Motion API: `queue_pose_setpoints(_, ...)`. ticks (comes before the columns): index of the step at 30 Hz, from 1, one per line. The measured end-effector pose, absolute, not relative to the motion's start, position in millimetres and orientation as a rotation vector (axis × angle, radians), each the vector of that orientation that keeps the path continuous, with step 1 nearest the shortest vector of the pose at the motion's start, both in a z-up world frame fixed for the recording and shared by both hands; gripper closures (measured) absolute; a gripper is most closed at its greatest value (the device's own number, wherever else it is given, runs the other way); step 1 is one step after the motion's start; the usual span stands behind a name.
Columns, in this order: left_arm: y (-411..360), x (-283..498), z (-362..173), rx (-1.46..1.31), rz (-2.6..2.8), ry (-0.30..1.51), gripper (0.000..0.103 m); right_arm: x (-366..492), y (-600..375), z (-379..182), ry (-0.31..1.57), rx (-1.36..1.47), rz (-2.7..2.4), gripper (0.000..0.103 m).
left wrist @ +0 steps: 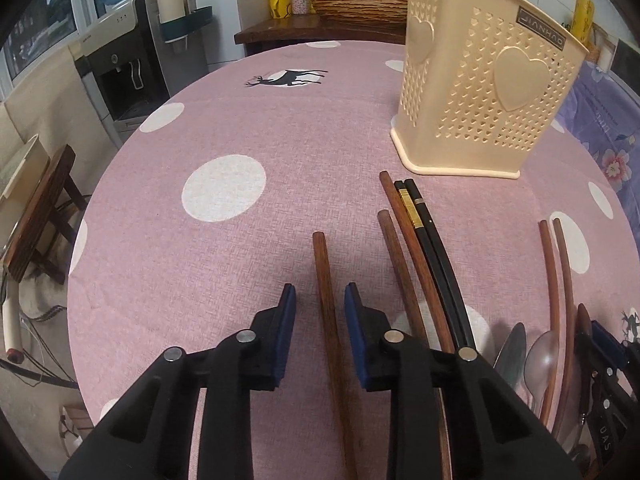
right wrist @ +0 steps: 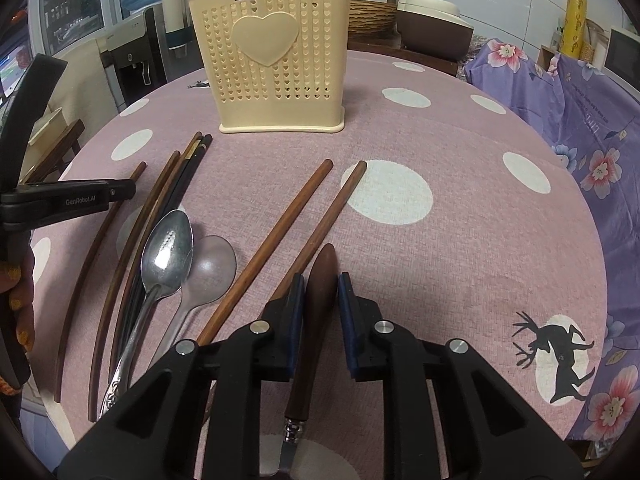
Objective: Organize utensils
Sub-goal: 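Grasp the wooden-handled spoon with the right tool while the left tool grasps a wooden chopstick, then lift and lower the spoon into the cream holder while the left tool inserts its chopstick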
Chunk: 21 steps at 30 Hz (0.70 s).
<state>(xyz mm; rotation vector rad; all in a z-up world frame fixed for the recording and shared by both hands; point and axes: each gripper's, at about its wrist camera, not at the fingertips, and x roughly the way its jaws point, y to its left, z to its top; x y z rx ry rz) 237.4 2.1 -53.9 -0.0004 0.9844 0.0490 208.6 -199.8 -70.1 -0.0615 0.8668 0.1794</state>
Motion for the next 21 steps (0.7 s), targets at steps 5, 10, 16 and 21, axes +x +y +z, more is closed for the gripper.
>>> queue_pose_setpoints(5,-1.6,234.4,-53.7,0.01,0.053,0.971,0.094,209.4,-197.9,-69.9,0.865,-0.068,0.175,0.085)
queue_pose_setpoints(10,-6.1,232.9,-54.4,0.034,0.054,0.957,0.095,209.8,-197.9,-70.2,0.867,-0.072,0.174,0.085)
queue_pose_setpoints(16,-5.0,234.2,-53.2,0.015,0.037,0.961,0.095,210.5,-197.4,-70.8,0.865,-0.067,0.172,0.085)
queue_pose_setpoints(21,0.8,233.0,-47.5,-0.037,-0.003,0.952,0.095,209.9,-202.4,-67.9,0.853,-0.036,0.189,0.086)
